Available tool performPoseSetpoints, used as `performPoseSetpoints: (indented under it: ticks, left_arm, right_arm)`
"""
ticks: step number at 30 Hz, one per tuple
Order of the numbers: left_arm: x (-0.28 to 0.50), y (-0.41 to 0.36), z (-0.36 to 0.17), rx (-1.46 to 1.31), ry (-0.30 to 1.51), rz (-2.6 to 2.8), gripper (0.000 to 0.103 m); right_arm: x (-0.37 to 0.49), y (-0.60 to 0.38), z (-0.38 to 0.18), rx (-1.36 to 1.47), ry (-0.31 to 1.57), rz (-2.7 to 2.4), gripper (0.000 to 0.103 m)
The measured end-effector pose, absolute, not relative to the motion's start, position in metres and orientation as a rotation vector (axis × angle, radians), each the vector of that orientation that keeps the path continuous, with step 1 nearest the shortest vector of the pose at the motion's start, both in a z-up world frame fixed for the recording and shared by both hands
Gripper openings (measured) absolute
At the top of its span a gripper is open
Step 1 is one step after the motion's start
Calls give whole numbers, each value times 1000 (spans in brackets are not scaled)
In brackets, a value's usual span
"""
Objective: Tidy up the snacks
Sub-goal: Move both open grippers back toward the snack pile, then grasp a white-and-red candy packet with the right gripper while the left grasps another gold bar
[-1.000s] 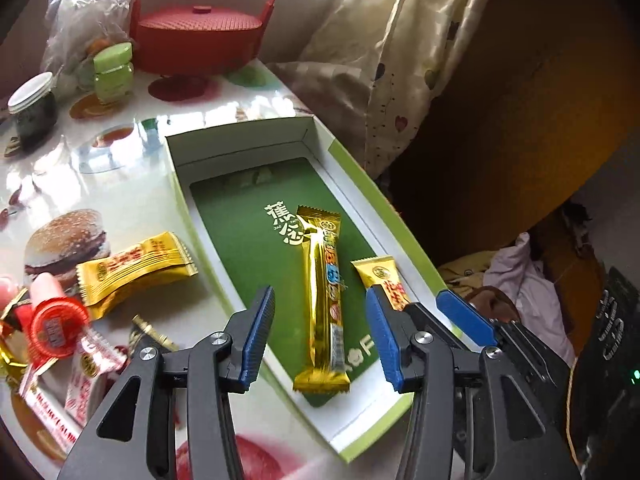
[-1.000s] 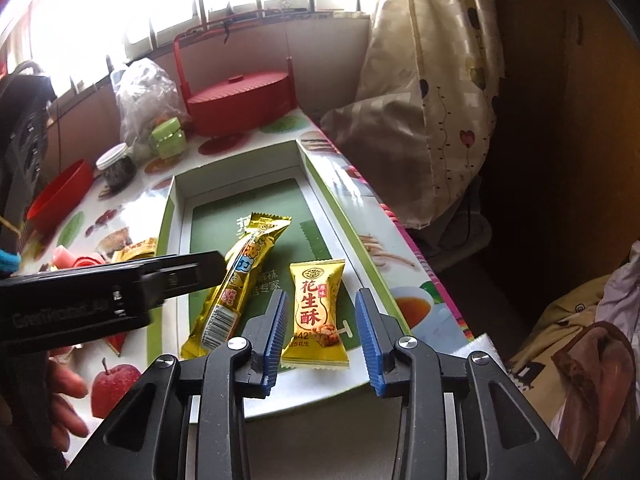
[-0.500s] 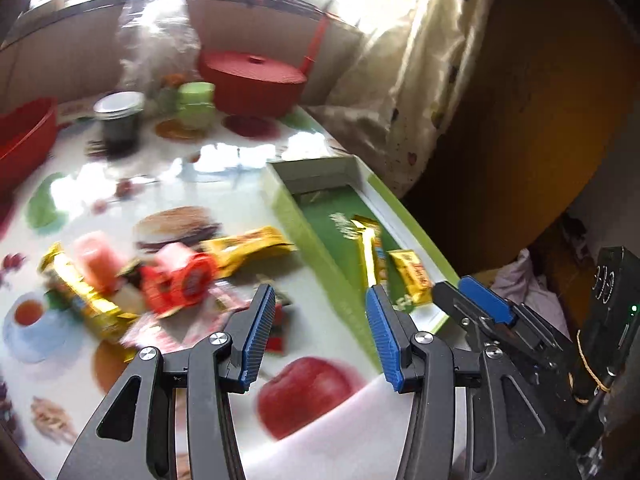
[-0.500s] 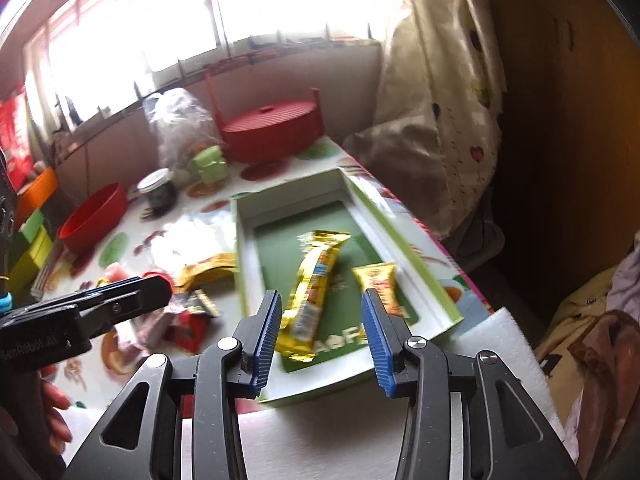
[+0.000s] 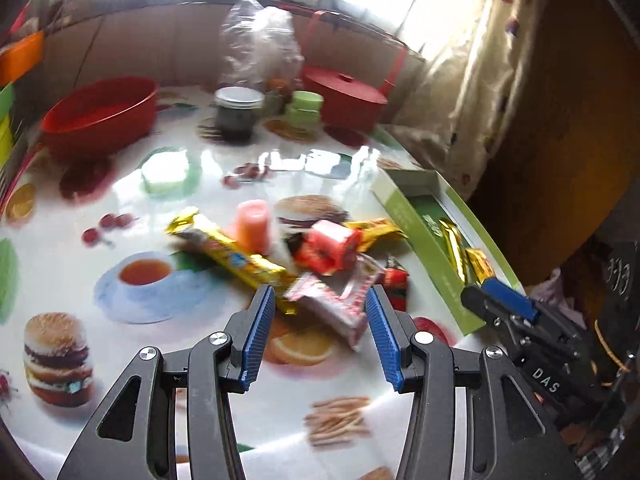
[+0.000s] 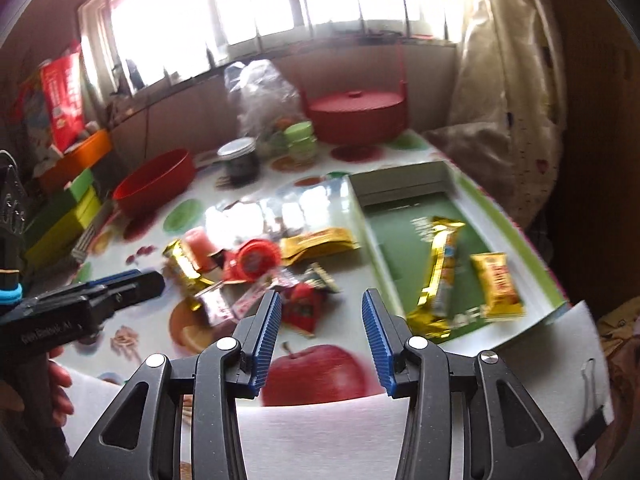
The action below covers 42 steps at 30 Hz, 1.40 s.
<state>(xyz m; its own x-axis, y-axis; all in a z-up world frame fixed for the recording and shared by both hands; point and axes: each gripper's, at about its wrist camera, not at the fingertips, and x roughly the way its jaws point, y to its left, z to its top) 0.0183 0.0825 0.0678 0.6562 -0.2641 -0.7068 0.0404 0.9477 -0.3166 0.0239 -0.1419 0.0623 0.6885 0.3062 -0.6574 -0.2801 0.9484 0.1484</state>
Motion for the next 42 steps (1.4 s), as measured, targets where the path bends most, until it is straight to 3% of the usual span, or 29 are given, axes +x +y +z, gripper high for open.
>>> performPoseSetpoints:
  ticks: [12,34,42]
  left_arm:
    - [16,156,45,-387,866,-57,49]
    - [65,157,19,-466,947,-52,49]
    - [85,138,20,-443,966,-40,49]
  right_arm:
    - [43,-57,43,-97,825,493,44]
    - [54,-26,11,-205,878,582,43]
    - [52,-30,4,-185,902,579,29]
